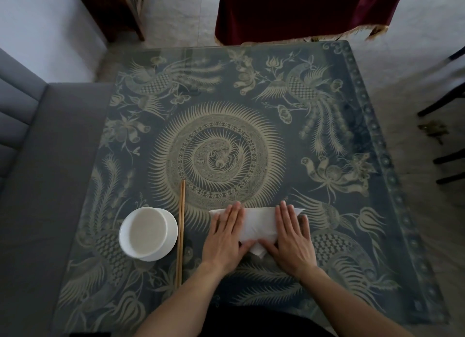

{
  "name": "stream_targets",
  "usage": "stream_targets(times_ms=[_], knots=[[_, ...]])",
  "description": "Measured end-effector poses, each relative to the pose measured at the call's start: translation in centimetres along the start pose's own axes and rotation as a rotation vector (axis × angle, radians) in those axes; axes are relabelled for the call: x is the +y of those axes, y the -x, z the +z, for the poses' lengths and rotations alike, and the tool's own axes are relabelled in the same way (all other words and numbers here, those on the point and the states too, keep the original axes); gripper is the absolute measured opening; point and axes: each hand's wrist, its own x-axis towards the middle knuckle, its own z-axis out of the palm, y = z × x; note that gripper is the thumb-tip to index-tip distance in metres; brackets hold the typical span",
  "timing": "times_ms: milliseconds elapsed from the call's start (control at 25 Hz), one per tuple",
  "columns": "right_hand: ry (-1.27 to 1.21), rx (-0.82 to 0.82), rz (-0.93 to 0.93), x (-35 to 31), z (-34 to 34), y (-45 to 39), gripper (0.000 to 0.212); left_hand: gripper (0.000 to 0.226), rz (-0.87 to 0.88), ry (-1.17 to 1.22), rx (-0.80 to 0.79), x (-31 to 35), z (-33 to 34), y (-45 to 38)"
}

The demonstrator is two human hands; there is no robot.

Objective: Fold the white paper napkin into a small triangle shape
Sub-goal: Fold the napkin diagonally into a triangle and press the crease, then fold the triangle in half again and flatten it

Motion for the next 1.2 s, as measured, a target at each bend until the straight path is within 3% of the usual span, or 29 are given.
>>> stream_targets(times_ms=[280,600,880,1040,1200], knots=[[0.009,-0.059,0.113,2.5,-0.4,-0.2,0.122,0.118,-0.150,0.002,-0.031,-1.9,-0.6,0.8],[-0.020,-0.093,0.138,2.2,-0.5,-0.5,0.143,0.130,-0.181,0.014,-0.027,-1.8,-0.4,0.7],[-0.041,-0.106,0.125,2.3,-0.6,-0.7,0.147,0.134,-0.194,0.038,-0.048,-1.6,-0.8,0.6],[-0.047,-0.010,0.015,1.2,-1.6,0.1,0.132,0.123,-0.150,0.084,0.050,-1.5,-1.4,0.9],[0.020,0.082,-0.197,-0.7,-1.4,0.8,0.082,0.078,-0.183,0.243,0.187,-1.8,-3.0,0.2]])
